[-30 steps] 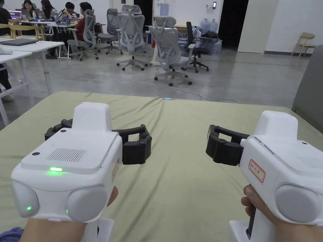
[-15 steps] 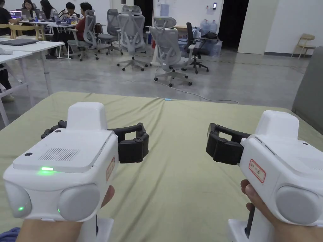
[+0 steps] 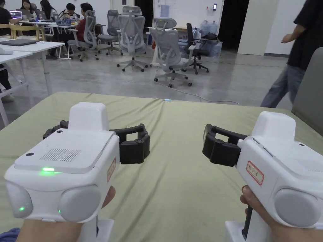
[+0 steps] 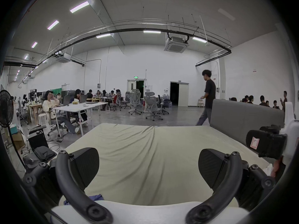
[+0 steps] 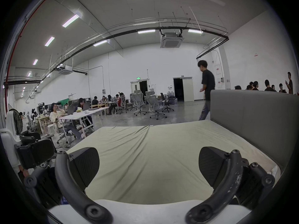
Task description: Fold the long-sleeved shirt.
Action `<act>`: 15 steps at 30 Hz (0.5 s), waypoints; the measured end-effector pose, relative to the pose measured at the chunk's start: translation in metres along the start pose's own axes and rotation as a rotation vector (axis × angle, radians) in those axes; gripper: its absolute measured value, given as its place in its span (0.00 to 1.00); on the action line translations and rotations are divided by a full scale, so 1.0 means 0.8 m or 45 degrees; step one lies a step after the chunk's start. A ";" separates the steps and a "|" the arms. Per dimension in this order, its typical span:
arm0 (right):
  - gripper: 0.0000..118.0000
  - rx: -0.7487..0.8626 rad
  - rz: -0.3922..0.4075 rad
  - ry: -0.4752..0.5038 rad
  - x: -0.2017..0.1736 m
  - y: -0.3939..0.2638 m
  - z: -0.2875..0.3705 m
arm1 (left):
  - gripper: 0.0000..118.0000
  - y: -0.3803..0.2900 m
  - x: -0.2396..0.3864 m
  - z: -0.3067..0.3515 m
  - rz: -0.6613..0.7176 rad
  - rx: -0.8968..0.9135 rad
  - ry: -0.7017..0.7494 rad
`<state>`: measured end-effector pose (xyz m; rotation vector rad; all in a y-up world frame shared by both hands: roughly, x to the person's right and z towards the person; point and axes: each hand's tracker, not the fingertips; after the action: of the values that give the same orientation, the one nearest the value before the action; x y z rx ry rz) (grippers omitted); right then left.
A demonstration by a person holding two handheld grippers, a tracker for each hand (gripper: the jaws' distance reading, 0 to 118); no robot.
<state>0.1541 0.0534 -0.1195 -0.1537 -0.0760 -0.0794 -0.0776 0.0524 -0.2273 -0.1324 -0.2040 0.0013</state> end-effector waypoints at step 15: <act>1.00 0.017 -0.017 0.010 0.001 0.002 0.004 | 1.00 0.001 -0.003 0.002 -0.005 0.004 -0.002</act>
<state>0.1547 0.0554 -0.1165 -0.1397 -0.0698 -0.0926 -0.0806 0.0530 -0.2265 -0.1290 -0.2060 -0.0021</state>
